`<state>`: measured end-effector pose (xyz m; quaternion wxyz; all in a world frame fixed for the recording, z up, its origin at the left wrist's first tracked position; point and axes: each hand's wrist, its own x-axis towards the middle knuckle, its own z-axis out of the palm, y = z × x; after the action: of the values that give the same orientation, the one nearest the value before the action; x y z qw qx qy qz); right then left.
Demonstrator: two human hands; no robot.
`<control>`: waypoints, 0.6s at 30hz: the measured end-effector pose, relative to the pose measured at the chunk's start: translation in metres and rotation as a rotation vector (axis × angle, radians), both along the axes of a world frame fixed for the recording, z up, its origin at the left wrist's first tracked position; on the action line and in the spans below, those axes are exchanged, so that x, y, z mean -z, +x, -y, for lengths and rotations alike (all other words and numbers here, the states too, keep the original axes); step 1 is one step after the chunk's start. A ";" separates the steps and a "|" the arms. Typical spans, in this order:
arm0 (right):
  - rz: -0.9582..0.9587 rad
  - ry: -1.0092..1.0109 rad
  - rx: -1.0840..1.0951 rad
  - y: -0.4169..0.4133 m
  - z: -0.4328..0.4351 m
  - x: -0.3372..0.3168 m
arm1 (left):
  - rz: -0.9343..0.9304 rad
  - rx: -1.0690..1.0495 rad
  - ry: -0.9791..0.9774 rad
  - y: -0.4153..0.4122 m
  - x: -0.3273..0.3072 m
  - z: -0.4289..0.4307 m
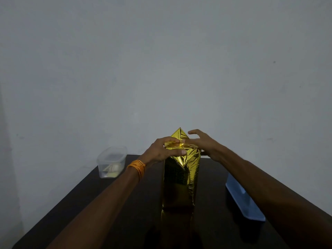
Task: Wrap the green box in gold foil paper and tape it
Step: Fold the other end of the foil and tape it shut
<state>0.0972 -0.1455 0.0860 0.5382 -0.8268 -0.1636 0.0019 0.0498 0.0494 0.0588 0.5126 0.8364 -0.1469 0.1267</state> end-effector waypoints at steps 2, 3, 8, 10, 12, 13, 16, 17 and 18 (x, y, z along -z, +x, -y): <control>-0.049 0.080 -0.005 -0.005 -0.006 0.004 | -0.004 0.012 -0.004 -0.003 -0.001 -0.001; -0.059 0.127 0.007 -0.006 -0.006 0.007 | -0.011 0.024 -0.012 -0.006 -0.002 0.000; -0.055 0.184 0.037 -0.011 -0.003 0.008 | -0.050 0.065 -0.255 -0.015 -0.015 0.005; -0.051 0.194 0.039 -0.011 -0.002 0.009 | -0.083 -0.025 -0.345 -0.010 -0.022 0.008; -0.039 0.197 0.042 -0.012 -0.003 0.010 | -0.153 -0.083 -0.373 -0.006 -0.024 0.012; -0.034 0.195 0.048 -0.012 -0.002 0.011 | -0.199 -0.089 -0.381 -0.001 -0.023 0.014; -0.039 0.218 0.044 -0.013 -0.003 0.013 | -0.306 -0.077 -0.454 0.010 -0.018 0.019; -0.041 0.225 0.043 -0.012 -0.002 0.013 | -0.326 -0.067 -0.504 0.013 -0.018 0.021; -0.041 0.227 0.041 -0.013 -0.002 0.013 | -0.338 -0.049 -0.545 0.011 -0.020 0.023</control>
<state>0.0846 -0.1436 0.0728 0.6314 -0.7636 -0.1347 -0.0105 0.0607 0.0259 0.0784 0.7317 0.6809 0.0000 0.0330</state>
